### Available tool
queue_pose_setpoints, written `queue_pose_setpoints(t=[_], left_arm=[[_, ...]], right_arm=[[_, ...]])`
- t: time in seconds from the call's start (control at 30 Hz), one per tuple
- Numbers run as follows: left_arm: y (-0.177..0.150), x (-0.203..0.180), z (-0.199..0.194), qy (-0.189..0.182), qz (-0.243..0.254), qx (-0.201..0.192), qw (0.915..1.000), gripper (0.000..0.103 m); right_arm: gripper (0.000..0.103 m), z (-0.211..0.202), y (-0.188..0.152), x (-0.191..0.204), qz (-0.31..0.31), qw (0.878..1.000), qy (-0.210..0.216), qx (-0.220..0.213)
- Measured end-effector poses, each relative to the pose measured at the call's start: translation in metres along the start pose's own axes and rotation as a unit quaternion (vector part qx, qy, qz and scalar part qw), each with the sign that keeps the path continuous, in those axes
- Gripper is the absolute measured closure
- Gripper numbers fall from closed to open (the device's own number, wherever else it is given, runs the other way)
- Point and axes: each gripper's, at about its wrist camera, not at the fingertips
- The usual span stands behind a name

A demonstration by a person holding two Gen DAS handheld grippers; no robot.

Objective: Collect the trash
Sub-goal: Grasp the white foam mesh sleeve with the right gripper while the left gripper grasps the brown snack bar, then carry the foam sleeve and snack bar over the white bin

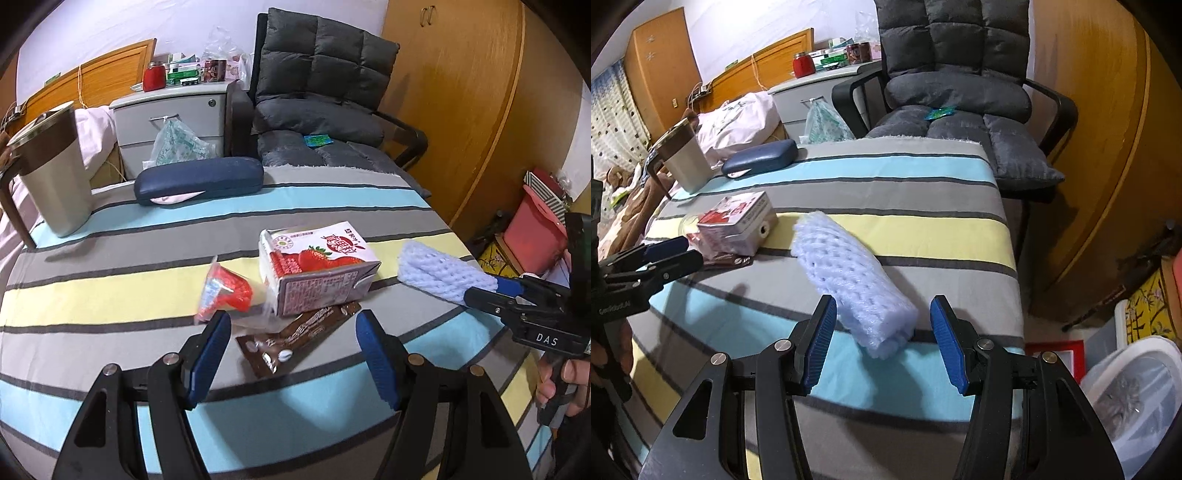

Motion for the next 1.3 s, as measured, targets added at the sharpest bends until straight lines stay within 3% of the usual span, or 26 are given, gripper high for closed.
queue_pose_setpoints(t=[0.07, 0.17, 0.3, 0.43, 0.53, 1.3], left_arm=[[-0.001, -0.002, 0.004, -0.004, 0.003, 0.006, 1.0, 0.031], [-0.004, -0.005, 0.01, -0.014, 0.013, 0.016, 0.9997, 0.033], [-0.007, -0.012, 0.017, -0.011, 0.029, 0.037, 0.9988, 0.042], [-0.01, -0.017, 0.015, -0.002, 0.04, 0.041, 0.9984, 0.065], [-0.015, -0.018, 0.01, -0.008, 0.037, 0.043, 0.9983, 0.073], [-0.103, -0.053, -0.084, -0.028, -0.008, 0.033, 0.999, 0.076]], right_arm=[[0.048, 0.0, 0.0, 0.001, 0.001, 1.0, 0.007, -0.002], [0.065, 0.0, -0.001, 0.003, -0.002, 1.0, 0.023, -0.003], [0.075, -0.004, -0.002, 0.003, 0.0, 1.0, 0.03, -0.007], [0.079, -0.013, -0.006, 0.003, 0.01, 0.999, 0.029, -0.012], [0.08, -0.019, -0.013, 0.004, 0.014, 0.999, 0.027, -0.013], [0.08, -0.076, -0.095, 0.028, 0.038, 0.999, 0.038, 0.011]])
Point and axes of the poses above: each gripper's, at about its wrist camera, not at the fingertips, and z roughly the way its jaws point, x to its left, y to its top, and after that the axes turned 6 degrees about -y, right-handed
